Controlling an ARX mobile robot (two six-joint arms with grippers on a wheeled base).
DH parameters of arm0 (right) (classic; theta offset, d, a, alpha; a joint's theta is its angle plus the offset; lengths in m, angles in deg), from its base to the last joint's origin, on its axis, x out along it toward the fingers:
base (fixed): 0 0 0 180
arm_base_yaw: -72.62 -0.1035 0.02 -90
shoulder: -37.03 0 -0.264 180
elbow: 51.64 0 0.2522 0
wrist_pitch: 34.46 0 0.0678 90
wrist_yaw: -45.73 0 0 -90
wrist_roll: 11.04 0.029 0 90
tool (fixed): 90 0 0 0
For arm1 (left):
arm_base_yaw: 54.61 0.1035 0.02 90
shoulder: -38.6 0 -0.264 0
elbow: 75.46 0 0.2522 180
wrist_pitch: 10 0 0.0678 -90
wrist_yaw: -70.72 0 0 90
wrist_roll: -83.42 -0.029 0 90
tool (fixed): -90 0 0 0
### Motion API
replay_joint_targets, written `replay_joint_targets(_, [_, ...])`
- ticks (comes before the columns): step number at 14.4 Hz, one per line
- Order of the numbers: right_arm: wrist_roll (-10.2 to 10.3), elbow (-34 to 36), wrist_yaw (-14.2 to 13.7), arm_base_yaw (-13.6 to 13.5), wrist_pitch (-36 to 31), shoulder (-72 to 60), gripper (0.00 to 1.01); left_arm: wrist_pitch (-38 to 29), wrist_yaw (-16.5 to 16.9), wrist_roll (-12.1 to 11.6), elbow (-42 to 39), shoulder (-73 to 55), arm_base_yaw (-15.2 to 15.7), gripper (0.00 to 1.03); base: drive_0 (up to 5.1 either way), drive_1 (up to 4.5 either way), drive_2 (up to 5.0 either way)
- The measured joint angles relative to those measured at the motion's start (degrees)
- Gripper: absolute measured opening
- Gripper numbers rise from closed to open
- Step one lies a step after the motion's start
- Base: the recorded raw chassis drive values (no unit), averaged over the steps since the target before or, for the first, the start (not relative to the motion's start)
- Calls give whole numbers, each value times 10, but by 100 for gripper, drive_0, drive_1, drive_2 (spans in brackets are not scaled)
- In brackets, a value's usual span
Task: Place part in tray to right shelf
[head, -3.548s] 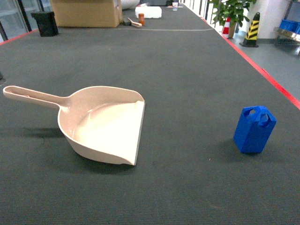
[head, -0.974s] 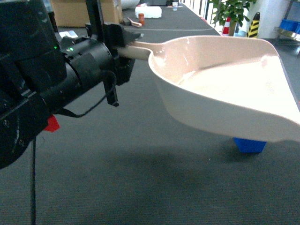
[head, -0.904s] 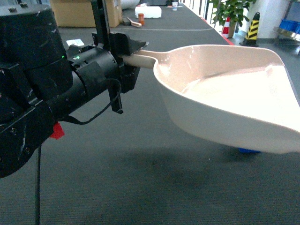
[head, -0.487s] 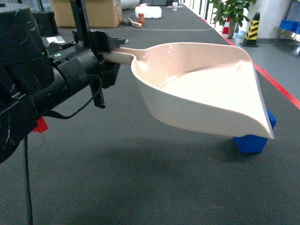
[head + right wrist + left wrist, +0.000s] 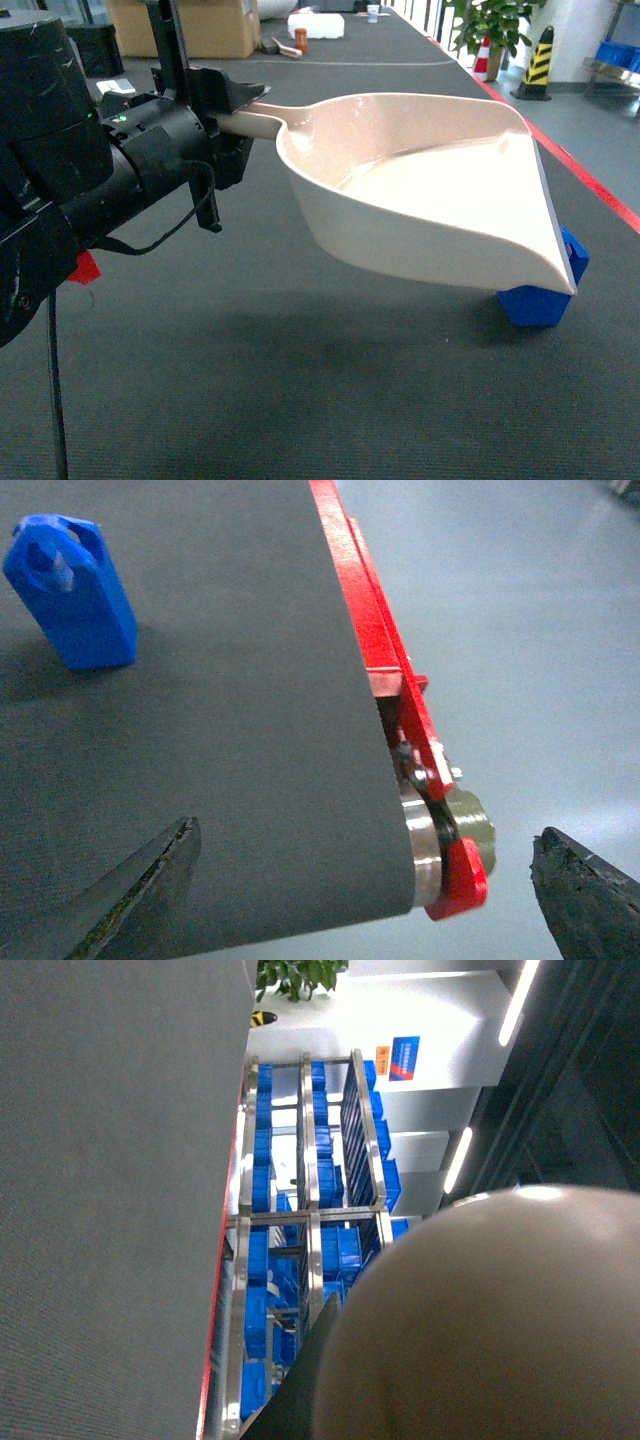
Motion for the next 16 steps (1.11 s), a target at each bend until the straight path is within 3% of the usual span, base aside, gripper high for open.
replay_joint_targets(2, [-19,-35,68,10,-103,-142,98,-2,1,-1,0,0,-2,13,0,0,0])
replay_joint_targets(4, [-40,-80,116,1,-193,-293,98,-1,2,-1,0,0,-2,12,0,0,0])
replay_joint_targets(6, [-54,-124,127,-22,-249,-398,98,-1,2,-2,0,0,-2,12,0,0,0])
replay_joint_targets(8, [-66,-189,159,-66,-289,-530,98,-1,2,-2,0,0,-2,12,0,0,0])
replay_joint_targets(11, [-85,-243,153,-89,-318,-632,98,-1,2,-2,0,0,-2,12,0,0,0])
replay_joint_targets(13, [-84,-295,148,-104,-331,-702,98,-1,1,-2,0,0,-2,12,0,0,0])
replay_joint_targets(15, [-72,-331,151,-125,-332,-746,98,-1,2,-2,0,0,-2,12,0,0,0])
replay_joint_targets(16, [-56,-361,148,-139,-332,-777,98,-1,1,-3,0,0,-2,12,0,0,0])
